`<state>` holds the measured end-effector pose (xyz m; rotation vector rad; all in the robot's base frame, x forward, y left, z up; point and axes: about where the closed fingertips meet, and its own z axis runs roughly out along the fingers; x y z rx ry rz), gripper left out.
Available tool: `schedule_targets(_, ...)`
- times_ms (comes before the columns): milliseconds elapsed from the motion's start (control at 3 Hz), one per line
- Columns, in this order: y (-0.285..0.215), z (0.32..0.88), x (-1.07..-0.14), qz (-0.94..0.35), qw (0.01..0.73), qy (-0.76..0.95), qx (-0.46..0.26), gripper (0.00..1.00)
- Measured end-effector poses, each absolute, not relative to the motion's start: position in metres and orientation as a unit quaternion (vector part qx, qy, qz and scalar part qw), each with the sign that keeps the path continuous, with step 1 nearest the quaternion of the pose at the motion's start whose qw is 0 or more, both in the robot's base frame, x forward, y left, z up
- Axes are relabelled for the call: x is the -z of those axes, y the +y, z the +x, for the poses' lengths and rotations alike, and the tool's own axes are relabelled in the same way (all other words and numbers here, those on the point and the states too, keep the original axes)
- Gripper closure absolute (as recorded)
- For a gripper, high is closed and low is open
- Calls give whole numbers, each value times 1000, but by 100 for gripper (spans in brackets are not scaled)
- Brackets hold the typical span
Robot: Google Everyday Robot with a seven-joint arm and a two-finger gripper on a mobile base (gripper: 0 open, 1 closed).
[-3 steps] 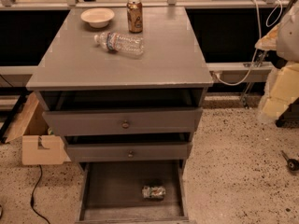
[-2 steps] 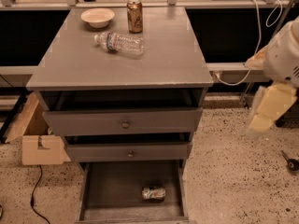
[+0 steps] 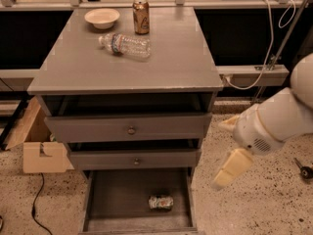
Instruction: Pick 7up can from bottom drawer and place on counter
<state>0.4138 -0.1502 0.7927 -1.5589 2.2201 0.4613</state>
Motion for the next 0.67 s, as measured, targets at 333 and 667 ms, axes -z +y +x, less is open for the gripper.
schedule_targets(333, -141, 415, -779, -545, 205, 794, -177, 0)
schedule_targets(667, -141, 415, -779, -545, 205, 794, -177, 0)
